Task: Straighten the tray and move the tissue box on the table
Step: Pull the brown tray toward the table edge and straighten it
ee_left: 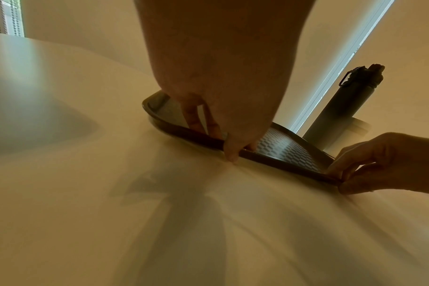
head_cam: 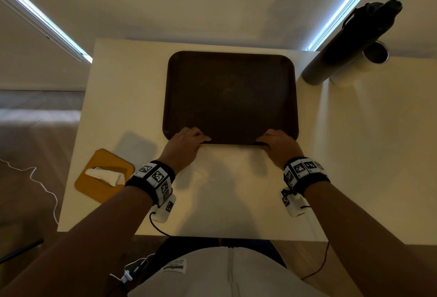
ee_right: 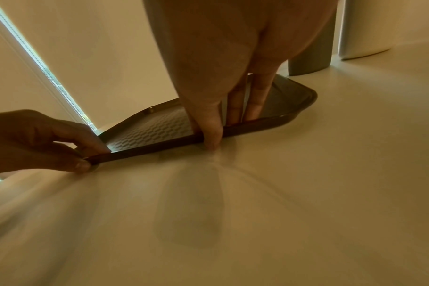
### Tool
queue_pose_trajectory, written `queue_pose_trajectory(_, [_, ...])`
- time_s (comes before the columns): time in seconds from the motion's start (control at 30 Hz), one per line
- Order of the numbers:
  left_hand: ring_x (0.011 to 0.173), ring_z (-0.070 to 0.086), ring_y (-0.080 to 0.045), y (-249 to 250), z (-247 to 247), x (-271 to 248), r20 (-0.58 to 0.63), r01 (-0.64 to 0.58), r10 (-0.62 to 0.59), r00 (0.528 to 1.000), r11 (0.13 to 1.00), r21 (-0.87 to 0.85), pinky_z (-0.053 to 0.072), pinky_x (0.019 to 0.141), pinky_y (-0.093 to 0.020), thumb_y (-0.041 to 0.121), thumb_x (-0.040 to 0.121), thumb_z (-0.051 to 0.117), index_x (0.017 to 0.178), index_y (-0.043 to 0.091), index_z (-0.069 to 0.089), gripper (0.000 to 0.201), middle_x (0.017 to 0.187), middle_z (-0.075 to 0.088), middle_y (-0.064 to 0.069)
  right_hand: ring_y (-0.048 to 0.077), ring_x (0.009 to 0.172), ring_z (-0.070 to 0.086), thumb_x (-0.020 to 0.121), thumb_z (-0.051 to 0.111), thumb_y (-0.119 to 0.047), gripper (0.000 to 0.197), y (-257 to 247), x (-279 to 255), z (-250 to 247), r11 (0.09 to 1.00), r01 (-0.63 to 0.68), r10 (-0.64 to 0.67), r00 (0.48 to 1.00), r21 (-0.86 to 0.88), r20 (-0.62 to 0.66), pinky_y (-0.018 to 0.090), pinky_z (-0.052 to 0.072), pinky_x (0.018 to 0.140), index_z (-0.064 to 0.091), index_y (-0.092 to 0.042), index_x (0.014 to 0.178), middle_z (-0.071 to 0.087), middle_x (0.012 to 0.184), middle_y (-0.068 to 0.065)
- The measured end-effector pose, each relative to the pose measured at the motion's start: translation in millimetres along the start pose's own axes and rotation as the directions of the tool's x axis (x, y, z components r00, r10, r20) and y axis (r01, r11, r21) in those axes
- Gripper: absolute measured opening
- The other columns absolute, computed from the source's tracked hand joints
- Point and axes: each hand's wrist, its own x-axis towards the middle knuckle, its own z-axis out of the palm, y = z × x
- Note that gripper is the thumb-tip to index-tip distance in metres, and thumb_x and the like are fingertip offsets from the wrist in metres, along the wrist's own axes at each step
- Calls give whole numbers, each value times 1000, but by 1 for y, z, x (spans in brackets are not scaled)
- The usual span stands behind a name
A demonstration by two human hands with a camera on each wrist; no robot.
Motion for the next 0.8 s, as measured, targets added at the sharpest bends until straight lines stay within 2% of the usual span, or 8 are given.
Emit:
queue_pose_trajectory(0.2, [104,57,-25,-1,2,0,-13,7,-7,1000,1000,7,54,84,-46,10,95,57,128,21,63,36,114,63,-5,27,91,58,90,62,-15,21,0,1,1,1000,-1,0,1000,-7,-6,43,54,75,68,-15,110,63,102,6])
queue_pose_trajectory(0.43, [102,57,-24,0,3,-2,-37,1,0,999,1000,14,54,83,-42,8,95,58,127,19,64,35,114,64,-6,25,92,58,90,62,-14,22,0,1,1,1000,10,-9,1000,10,-5,43,54,77,67,-14,111,63,102,6])
queue_pose_trajectory(0.67, [102,57,-25,-1,5,-2,-50,13,-12,999,1000,23,54,83,-43,8,95,57,127,19,64,35,113,64,-6,24,93,57,91,61,-16,22,0,2,0,1000,7,-7,1000,9,5,37,51,77,67,-16,112,63,103,4])
queue_pose_trajectory(0.8, [107,56,-25,0,4,-4,-25,23,-23,999,1000,14,51,88,-41,14,95,57,133,21,59,38,118,61,-6,24,97,56,92,60,-18,24,-1,2,-2,1000,-6,6,999,12,36,36,49,81,65,-16,115,61,107,4])
